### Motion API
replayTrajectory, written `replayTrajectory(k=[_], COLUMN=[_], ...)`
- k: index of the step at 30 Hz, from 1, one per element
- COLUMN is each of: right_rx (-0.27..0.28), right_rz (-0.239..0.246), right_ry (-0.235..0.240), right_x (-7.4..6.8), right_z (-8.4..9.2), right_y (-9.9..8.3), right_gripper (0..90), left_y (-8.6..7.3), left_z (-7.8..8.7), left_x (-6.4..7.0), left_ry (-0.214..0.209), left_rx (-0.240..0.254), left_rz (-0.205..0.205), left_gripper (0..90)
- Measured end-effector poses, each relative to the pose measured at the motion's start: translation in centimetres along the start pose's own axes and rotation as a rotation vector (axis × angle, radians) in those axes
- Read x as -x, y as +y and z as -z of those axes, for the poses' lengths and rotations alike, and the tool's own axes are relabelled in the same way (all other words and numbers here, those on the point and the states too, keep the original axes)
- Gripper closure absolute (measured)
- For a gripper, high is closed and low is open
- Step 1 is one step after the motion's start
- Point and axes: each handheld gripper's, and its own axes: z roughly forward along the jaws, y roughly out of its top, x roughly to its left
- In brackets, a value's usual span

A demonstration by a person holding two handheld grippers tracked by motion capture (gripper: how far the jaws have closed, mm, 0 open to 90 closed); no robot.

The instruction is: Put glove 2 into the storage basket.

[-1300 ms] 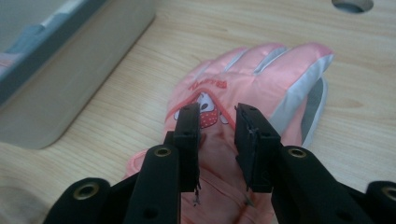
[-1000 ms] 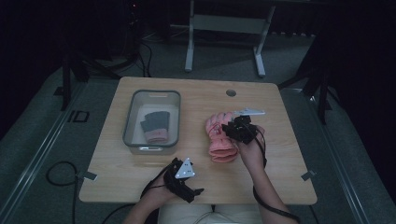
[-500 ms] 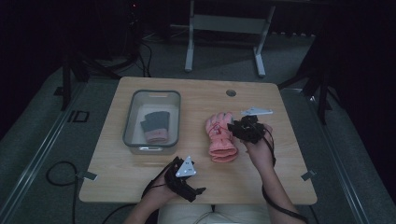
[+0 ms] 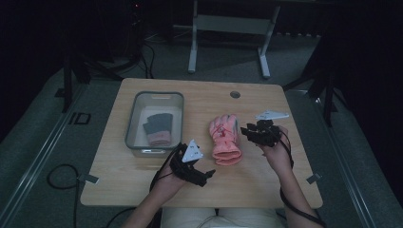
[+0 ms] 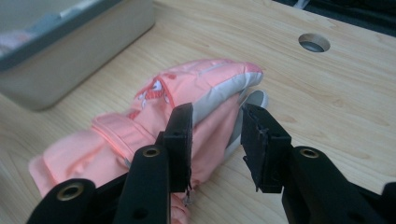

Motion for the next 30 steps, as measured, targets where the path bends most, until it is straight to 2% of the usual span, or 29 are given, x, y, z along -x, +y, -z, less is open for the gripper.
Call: replayTrajectory(k=[3,4,5,8,10,11,12,13,15,17,21,24,26,29,30], right_rx=[0.007,0.007,0.022,0.030,0.035,0.035,0.039,0.048,0.052,0.051,0.052,0.020,0.006,-0.060,-0.060], right_rz=[0.012,0.012,0.010,0.026,0.032,0.032,0.031,0.031,0.042,0.046,0.057,0.065,0.067,0.063,0.063], right_ry=[0.006,0.006,0.011,0.007,-0.002,-0.002,-0.004,-0.001,0.003,0.004,0.019,0.034,0.035,0.017,0.017], right_x=[0.1,0.1,0.1,0.1,0.2,0.2,0.2,0.2,0.2,0.0,-0.7,-1.4,-1.4,-1.5,-1.5], right_z=[0.0,0.0,0.0,-0.1,-0.3,-0.3,-0.4,-0.5,-0.7,-1.1,-2.4,-4.1,-4.5,-5.8,-5.8], right_y=[0.2,0.2,0.5,1.0,1.4,1.4,1.6,1.9,2.4,2.8,3.6,3.5,3.3,1.9,1.9], right_gripper=[64.4,64.4,65.3,67.2,69.9,69.9,71.7,72.7,74.6,74.6,75.2,75.2,75.3,75.3,75.3], left_y=[1.5,1.5,2.5,3.9,5.1,5.1,5.8,6.5,7.1,7.7,8.3,8.3,8.2,7.9,7.8], left_z=[-0.5,-0.5,-0.9,-1.7,-2.6,-2.6,-3.0,-3.2,-3.4,-3.6,-4.2,-4.8,-5.3,-6.0,-6.2], left_x=[-0.8,-0.8,-1.3,-2.1,-2.5,-2.5,-2.9,-3.2,-3.7,-4.3,-5.4,-5.8,-5.9,-6.1,-6.1], left_ry=[-0.003,-0.003,0.000,-0.009,0.027,0.027,0.039,0.066,0.092,0.118,0.157,0.154,0.157,0.141,0.141], left_rx=[0.005,0.005,0.000,-0.011,-0.031,-0.031,-0.036,-0.035,-0.040,-0.038,-0.061,-0.080,-0.087,-0.095,-0.098], left_rz=[0.016,0.016,0.024,0.035,0.036,0.036,0.048,0.048,0.051,0.072,0.110,0.127,0.139,0.157,0.158], left_gripper=[2.9,3.1,3.2,3.9,4.3,5.4,5.4,5.7,6.8,8.7,8.7,8.6,8.6,8.6,8.6])
